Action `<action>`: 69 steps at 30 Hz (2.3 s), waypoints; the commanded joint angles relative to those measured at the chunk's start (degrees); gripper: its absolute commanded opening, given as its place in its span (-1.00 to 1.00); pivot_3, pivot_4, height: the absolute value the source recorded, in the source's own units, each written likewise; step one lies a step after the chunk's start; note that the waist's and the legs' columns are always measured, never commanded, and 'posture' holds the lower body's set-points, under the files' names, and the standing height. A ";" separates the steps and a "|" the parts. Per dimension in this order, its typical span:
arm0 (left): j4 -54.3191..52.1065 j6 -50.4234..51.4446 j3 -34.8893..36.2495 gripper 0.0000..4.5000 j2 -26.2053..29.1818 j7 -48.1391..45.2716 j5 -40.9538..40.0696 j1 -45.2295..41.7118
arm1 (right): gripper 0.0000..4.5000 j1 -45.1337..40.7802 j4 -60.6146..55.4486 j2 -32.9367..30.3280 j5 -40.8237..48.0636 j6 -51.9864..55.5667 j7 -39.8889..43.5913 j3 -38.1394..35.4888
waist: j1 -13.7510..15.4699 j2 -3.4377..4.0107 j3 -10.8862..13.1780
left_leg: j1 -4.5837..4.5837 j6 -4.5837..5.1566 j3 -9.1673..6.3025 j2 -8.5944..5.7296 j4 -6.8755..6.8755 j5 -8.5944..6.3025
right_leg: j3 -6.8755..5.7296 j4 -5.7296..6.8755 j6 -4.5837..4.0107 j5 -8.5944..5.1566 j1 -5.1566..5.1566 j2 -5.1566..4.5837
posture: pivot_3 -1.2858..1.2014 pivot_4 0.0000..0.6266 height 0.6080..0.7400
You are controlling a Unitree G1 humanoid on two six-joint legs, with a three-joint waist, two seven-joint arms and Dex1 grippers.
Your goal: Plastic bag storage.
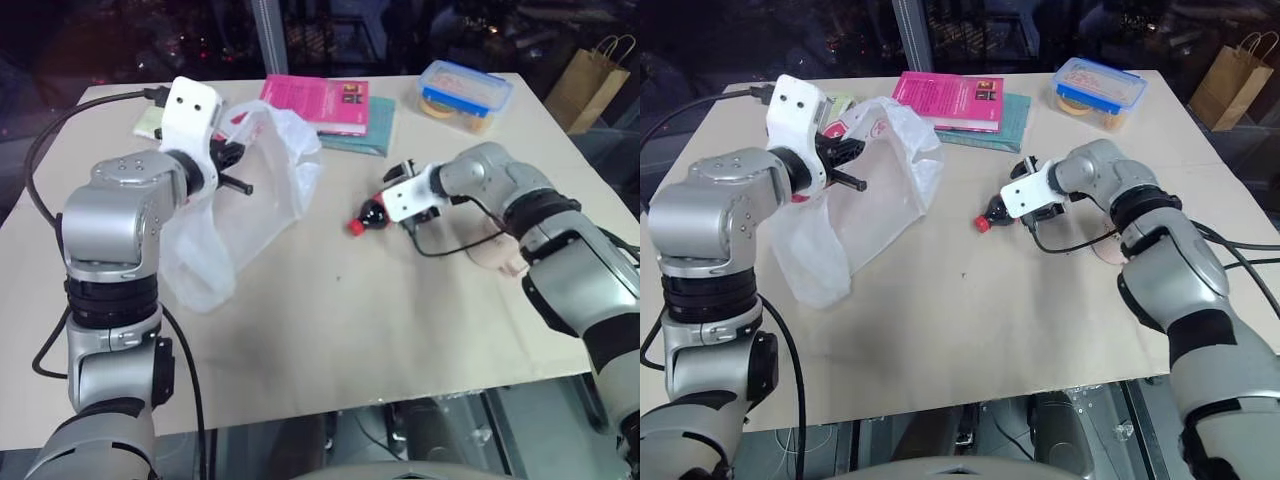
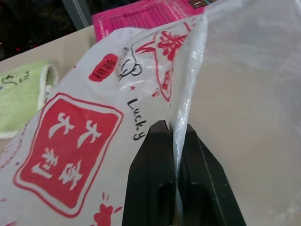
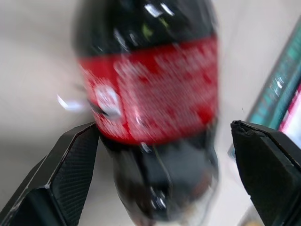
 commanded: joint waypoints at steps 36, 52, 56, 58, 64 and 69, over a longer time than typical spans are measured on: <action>8.71 -5.89 1.92 -1.00 7.28 -6.48 -5.71 -4.47 | 0.40 12.41 -39.29 -3.12 18.25 30.35 21.88 -17.02 | 0.25 0.20 0.09 | 0.56 -0.24 -0.05 -0.06 -0.09 0.12 | 0.06 0.43 -0.07 -0.01 0.33 -0.05 | 0.03 -0.52 1.00; 17.23 -2.02 -0.28 -1.00 5.49 -13.20 -12.35 -15.58 | 0.40 16.43 -61.31 24.91 32.42 85.99 -8.83 -26.29 | 0.54 0.16 0.06 | -0.52 -0.23 -0.08 -0.05 0.23 0.14 | 0.00 0.70 -0.14 0.04 -0.74 0.00 | 0.03 -0.52 1.00; 16.42 0.45 0.61 -1.00 6.15 -14.32 -14.46 -16.25 | 0.40 16.70 -59.11 24.08 33.11 88.20 -12.47 -26.84 | 0.93 0.16 0.07 | -0.60 -0.23 -0.12 -0.12 0.20 0.13 | -0.04 0.63 -0.13 0.04 -0.76 -0.02 | 0.03 -0.52 1.00; 16.57 1.39 1.37 -1.00 6.31 -14.74 -15.43 -16.53 | 0.40 16.79 -59.01 22.93 33.38 89.31 -12.95 -26.29 | 0.96 0.16 0.07 | -0.63 -0.23 -0.12 -0.12 0.20 0.13 | -0.05 0.62 -0.13 0.04 -0.79 0.00 | 0.03 -0.52 1.00; 16.11 5.26 4.33 -1.00 5.97 -14.46 -19.00 -16.84 | 0.40 15.88 -55.29 22.47 36.80 90.11 -14.28 -27.66 | 0.08 0.16 0.07 | -0.62 -0.23 -0.12 -0.08 0.18 0.14 | -0.04 0.61 -0.13 0.04 -0.79 0.05 | 0.03 -0.52 1.00; 20.93 6.78 8.81 -1.00 5.50 -11.92 -19.78 -20.20 | 0.40 17.30 -55.40 19.57 36.45 87.34 -12.15 -23.26 | -0.08 0.16 0.06 | -0.60 -0.23 -0.12 -0.08 0.19 0.14 | -0.04 0.62 -0.13 0.04 -0.79 0.05 | 0.03 -0.52 1.00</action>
